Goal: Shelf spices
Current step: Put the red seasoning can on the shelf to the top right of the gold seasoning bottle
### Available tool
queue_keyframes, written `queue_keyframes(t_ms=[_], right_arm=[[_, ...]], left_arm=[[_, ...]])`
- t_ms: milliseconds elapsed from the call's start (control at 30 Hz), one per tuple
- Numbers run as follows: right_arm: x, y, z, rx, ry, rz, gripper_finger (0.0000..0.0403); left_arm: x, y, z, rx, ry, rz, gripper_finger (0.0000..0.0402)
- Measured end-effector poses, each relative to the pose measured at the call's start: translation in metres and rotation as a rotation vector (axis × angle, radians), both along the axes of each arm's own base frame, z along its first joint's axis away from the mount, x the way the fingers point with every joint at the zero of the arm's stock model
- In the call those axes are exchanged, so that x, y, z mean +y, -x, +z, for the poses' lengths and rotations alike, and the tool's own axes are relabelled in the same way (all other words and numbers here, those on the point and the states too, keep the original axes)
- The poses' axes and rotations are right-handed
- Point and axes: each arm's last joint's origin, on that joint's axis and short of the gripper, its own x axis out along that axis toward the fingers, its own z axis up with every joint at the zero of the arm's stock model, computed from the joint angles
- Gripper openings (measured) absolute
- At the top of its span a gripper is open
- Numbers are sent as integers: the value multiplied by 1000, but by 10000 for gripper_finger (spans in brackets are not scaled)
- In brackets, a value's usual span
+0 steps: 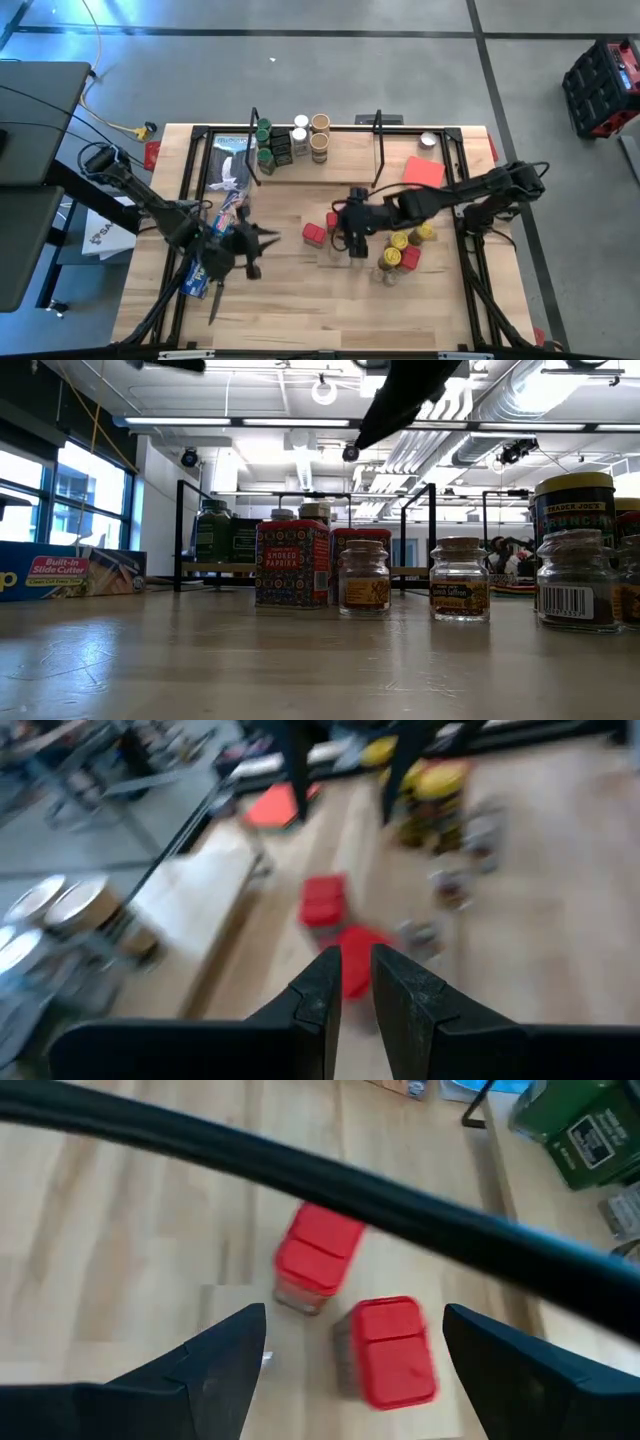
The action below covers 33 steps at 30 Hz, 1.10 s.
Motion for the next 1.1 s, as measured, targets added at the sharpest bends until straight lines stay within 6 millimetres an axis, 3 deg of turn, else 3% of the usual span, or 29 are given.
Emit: queue_keyframes(t_ms=[233, 500, 667, 933, 1100], right_arm=[[-29, -19, -22, 43, -20, -39, 300], [-53, -31, -50, 148, -58, 63, 300], [-55, -32, -62, 207, -47, 90, 300], [-55, -38, -87, 285, -42, 71, 300], [-55, -40, -88, 270, -62, 53, 295]], left_arm=[[30, -4, -9, 120, -78, 127, 53], [51, -17, -16, 202, -22, 73, 53], [60, -20, -22, 195, -28, 98, 53], [62, -15, -14, 182, -16, 47, 53], [64, -9, -6, 148, -8, 44, 53]])
